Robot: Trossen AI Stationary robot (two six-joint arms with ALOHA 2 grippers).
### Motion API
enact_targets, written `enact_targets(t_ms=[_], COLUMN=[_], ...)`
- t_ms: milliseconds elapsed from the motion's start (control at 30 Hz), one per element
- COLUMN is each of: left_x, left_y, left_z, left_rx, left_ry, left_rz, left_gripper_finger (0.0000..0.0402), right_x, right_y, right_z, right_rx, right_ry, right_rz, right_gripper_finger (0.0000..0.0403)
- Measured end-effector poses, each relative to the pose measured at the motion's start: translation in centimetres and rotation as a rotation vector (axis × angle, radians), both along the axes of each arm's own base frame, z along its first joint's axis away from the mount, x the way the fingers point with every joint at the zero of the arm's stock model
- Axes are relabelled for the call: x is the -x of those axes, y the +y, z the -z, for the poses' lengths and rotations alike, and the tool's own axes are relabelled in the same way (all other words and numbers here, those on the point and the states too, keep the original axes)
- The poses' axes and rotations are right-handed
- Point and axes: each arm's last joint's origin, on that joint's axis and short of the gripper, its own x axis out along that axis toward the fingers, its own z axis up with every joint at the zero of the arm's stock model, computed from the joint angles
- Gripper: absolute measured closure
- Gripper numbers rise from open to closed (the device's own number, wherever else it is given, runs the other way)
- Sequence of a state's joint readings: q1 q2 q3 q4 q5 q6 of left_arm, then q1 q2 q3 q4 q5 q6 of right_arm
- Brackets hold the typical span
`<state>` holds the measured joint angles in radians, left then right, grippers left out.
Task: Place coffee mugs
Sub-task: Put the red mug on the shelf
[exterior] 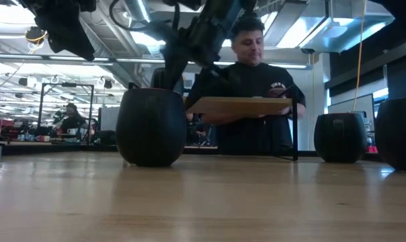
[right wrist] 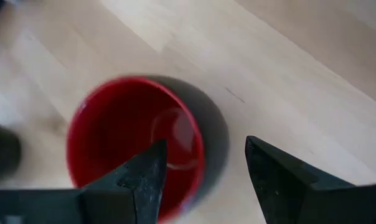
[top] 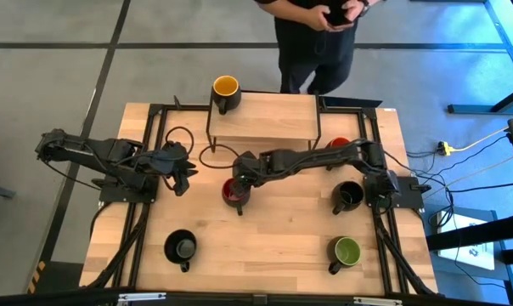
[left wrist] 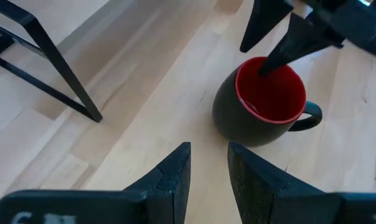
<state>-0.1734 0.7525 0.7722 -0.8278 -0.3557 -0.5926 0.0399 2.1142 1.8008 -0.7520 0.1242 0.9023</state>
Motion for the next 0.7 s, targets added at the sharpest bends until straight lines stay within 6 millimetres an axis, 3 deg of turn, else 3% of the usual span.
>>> enact_targets(t_ms=[333, 700], left_x=[0.0, 0.0], left_y=[0.1, 0.1], left_z=[0.0, -0.1], left_rx=[-0.02, -0.036], left_ry=[0.0, -0.003], left_rz=[-0.015, -0.007], left_gripper_finger=[0.0301, 0.0301], right_x=[-0.4, -0.5], right_y=[0.1, 0.1], right_z=[1.8, 3.1], right_rx=[-0.015, -0.015], right_ry=[0.05, 0.1], right_rz=[-0.002, -0.052], right_gripper_finger=[0.0209, 0.0347])
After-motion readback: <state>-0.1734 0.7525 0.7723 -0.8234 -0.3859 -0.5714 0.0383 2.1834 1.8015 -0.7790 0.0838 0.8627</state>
